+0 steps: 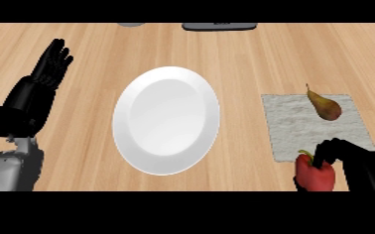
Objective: Pick the bell pepper from the placemat and place it in the plate
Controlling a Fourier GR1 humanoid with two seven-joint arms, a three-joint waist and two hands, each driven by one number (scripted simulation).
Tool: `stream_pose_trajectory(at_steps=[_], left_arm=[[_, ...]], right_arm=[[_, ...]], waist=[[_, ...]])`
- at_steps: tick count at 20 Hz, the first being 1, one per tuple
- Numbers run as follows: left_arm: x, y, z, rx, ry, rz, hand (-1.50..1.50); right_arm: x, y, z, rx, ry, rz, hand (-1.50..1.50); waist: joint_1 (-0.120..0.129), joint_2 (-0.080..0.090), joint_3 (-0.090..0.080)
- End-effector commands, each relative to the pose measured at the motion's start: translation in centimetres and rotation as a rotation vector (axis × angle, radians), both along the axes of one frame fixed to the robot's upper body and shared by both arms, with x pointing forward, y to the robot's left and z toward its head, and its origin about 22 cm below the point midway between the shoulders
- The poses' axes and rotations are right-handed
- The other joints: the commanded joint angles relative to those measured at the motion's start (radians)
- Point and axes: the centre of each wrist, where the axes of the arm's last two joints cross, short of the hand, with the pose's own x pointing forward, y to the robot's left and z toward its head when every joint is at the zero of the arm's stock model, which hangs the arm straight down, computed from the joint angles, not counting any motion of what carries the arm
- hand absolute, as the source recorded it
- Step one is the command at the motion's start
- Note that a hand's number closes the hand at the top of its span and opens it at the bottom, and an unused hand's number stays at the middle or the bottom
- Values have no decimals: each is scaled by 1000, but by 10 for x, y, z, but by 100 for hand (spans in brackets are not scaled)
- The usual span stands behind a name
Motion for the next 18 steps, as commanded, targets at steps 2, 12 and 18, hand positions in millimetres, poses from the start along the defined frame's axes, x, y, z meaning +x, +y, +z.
stream_pose_trajectory(at_steps=[2,12,18], left_arm=[[4,10,-4,-5,-13,-17,0],[17,0,5,-1,1,-24,0],[6,-9,10,20,-18,-43,0]], right_arm=[[-18,32,48,188,-124,134,150],[22,124,67,200,-78,229,150],[68,176,61,267,-32,225,150]], waist=[[19,7,0],[28,8,1],[41,10,1]])
